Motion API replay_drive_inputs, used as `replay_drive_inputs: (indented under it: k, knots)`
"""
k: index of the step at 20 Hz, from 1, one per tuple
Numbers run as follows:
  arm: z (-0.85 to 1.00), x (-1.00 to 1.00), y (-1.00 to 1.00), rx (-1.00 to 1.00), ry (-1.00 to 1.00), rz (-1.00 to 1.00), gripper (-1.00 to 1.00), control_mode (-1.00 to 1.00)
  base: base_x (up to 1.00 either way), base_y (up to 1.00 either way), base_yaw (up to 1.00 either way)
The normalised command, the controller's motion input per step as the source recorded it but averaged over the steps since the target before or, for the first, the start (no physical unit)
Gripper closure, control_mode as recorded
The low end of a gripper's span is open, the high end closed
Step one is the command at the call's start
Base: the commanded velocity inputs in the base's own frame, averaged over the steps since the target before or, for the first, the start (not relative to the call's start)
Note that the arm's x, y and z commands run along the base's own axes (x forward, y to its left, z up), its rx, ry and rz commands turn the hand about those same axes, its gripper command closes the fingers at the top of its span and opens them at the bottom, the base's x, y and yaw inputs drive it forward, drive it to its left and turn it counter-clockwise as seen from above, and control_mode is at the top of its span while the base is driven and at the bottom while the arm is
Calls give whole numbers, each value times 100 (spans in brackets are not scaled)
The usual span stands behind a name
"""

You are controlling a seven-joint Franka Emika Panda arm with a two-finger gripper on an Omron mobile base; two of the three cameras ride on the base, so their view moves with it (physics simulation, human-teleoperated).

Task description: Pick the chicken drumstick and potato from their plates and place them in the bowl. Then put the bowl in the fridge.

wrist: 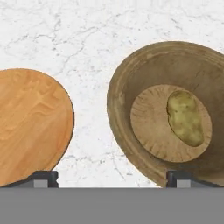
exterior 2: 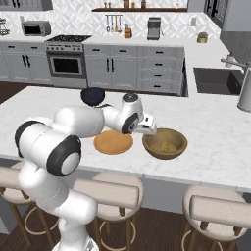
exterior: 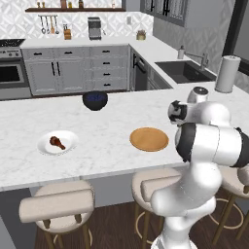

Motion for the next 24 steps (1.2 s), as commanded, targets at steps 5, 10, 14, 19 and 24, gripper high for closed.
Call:
replay_drive_inputs:
  k: [5, 10, 14, 19, 24]
  knots:
    - [64, -7, 97, 4, 20, 12, -100, -100, 0, 0, 0]
    - [24, -41, 88, 14, 17, 8, -100, -100, 0, 0, 0]
    - [-11, -47, 51, 7, 6, 6, -100, -100, 0, 0, 0]
    - [-7, -42, 14, -14, -16, 0, -100, -100, 0, 0, 0]
    - [-12, -14, 5, -5, -9, -2, -100, -100, 0, 0, 0]
